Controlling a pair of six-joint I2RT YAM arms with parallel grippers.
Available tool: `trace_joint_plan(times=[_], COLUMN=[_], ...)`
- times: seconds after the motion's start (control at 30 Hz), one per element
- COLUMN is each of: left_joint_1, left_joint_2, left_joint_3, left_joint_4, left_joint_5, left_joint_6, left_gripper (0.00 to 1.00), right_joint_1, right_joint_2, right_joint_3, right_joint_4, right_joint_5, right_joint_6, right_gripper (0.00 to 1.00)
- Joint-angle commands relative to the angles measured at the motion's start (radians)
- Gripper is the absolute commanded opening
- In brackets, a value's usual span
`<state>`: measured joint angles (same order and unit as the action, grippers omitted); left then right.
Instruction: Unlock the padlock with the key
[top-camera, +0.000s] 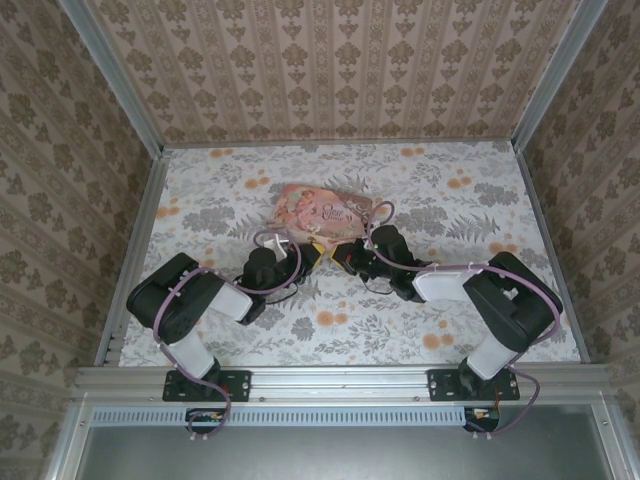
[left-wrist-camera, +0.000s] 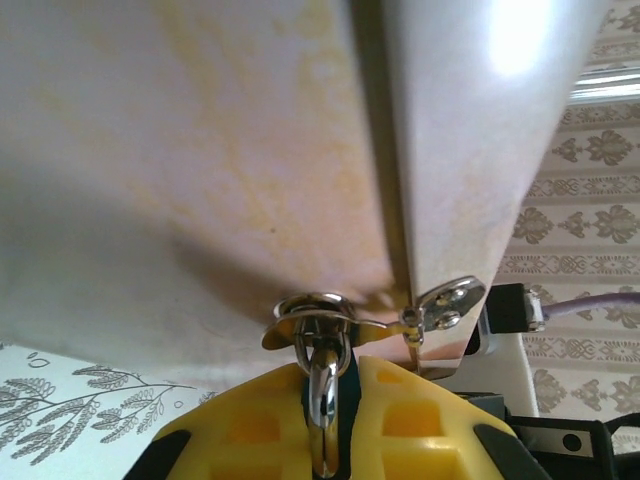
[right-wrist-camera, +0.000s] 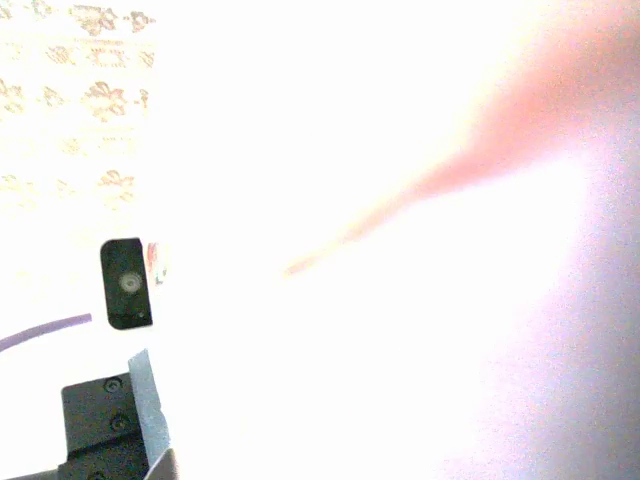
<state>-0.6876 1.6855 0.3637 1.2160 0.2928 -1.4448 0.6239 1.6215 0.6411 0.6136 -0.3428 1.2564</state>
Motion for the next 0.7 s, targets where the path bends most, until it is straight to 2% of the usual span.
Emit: trace_joint_plan(times=[0.0,0.23,0.5,0.67], left_joint_1=[-0.07,-0.07,-0.073,-0.073], left_joint_2=[-0.023,-0.024,-0.02,-0.016], left_joint_3=[0.005,0.009,0.018,0.018], left_joint_4=[0.074,0.075,0.075,0.076], left_joint_5=[0.253,0.25,0.257,0.263], left_joint_6=[0.014,0.012,0.011,0.01], left_gripper=[0.0,0.0,0.0,0.0], right_joint_1=[0.017,0.023,0.027,0.027], right_joint_2=[-0.008,0.098,0.229,0.256], right_joint_3=[0.071,0.009,-0.005,0.031], right_joint_4=[-0.025,0.31,0.689,0.687], right_joint_5=[-0.03,-0.067,-0.048,-0.066], right_joint_6=[-0.109,0.135,0.438,0.478], right_gripper=[0.0,0.0,0.0,0.0])
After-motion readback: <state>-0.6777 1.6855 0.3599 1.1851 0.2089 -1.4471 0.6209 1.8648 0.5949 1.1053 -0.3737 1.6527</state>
